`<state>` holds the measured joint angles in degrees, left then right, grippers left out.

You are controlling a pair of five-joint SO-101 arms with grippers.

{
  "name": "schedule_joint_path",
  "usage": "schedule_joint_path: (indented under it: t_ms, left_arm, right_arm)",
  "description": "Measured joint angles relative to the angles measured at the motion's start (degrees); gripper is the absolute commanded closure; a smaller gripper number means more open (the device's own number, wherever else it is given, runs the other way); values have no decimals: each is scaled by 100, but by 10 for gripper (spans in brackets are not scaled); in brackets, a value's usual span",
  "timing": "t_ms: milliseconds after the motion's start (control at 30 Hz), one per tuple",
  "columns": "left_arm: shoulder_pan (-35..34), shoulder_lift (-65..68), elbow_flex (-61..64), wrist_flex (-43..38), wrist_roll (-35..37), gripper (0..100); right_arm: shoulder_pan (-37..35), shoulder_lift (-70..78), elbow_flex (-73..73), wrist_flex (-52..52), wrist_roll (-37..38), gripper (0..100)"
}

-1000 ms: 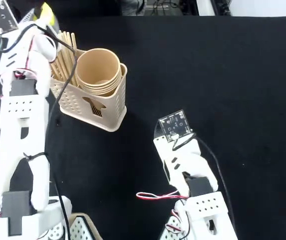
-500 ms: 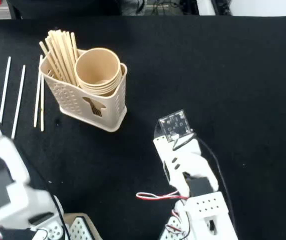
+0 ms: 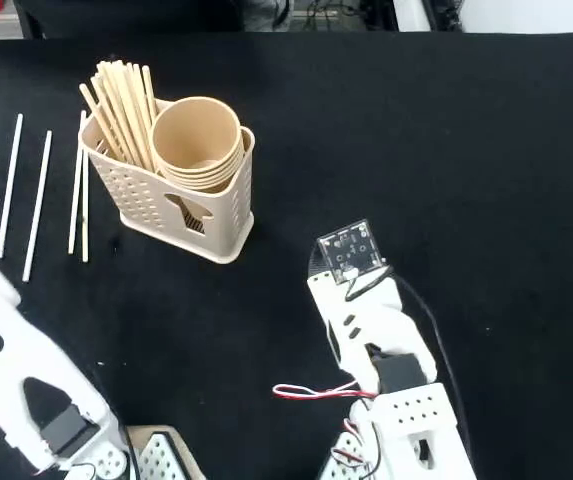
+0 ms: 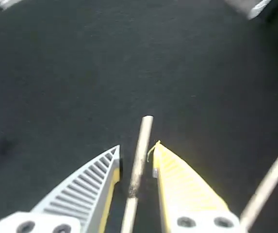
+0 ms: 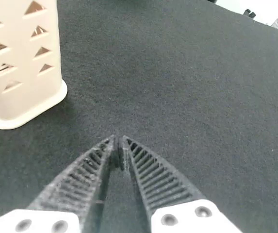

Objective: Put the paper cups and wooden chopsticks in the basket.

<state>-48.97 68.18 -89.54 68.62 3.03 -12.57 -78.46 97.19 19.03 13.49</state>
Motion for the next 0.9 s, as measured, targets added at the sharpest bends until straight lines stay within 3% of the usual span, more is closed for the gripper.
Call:
schedule_joint_path:
  t_ms: [333,633,900]
  left_arm:
    - [-105,176,1222,-809,-536,838]
    - [-149,211,1890,-774,-580,844]
    - [-114,229,2031,-448,-589,976]
  right_arm:
    - [0,0,0,0,0,982]
    - [0,0,0,0,0,982]
    - [0,0,0,0,0,982]
